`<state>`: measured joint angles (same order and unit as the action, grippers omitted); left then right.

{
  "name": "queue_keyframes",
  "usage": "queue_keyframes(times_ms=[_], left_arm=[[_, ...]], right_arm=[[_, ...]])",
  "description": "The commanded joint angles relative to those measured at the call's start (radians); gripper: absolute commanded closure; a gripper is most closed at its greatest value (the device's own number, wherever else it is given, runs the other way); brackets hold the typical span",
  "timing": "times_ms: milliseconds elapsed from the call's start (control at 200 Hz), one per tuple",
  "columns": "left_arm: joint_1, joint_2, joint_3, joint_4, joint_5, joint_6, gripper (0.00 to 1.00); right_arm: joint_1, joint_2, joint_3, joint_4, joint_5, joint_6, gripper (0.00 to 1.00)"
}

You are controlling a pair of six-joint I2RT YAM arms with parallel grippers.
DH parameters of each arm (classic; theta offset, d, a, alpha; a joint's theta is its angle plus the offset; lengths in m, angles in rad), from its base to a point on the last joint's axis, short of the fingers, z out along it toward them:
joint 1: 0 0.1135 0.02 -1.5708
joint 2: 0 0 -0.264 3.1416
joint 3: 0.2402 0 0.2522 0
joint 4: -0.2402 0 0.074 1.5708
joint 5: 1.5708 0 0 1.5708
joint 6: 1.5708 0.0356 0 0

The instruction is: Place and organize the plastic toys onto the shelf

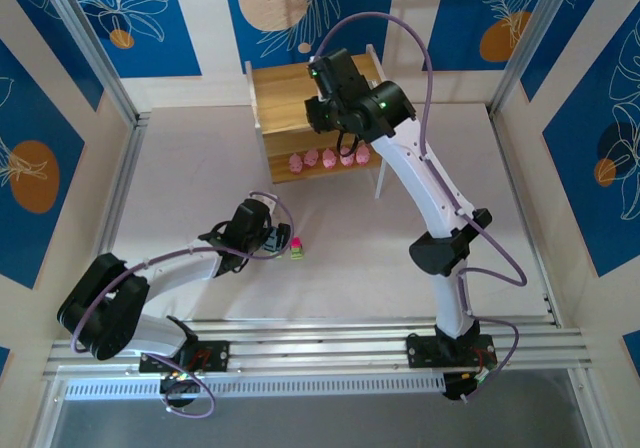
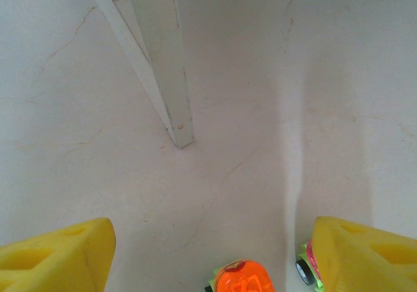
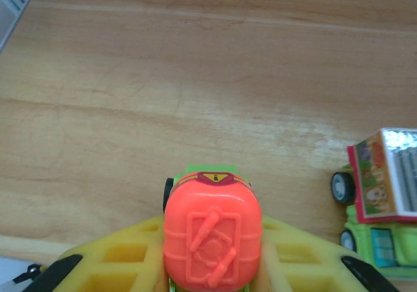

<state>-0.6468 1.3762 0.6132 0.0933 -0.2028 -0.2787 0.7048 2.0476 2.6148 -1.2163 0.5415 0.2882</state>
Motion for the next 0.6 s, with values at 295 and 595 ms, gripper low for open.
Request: queue_keyframes(times_ms=[295,595], left_arm=[[-0.009,0.0,0.024,0.026,-0.003,0.014,0.21],[-0.009,0.005,0.026,0.025,-0.003,0.013,0.21]], right_arm=[[-0.048,0.02,0.045,0.007,-0.044,-0.026,0.71],[-0.062,0.039,0.05,0.015,-0.061,-0.026,0.7]])
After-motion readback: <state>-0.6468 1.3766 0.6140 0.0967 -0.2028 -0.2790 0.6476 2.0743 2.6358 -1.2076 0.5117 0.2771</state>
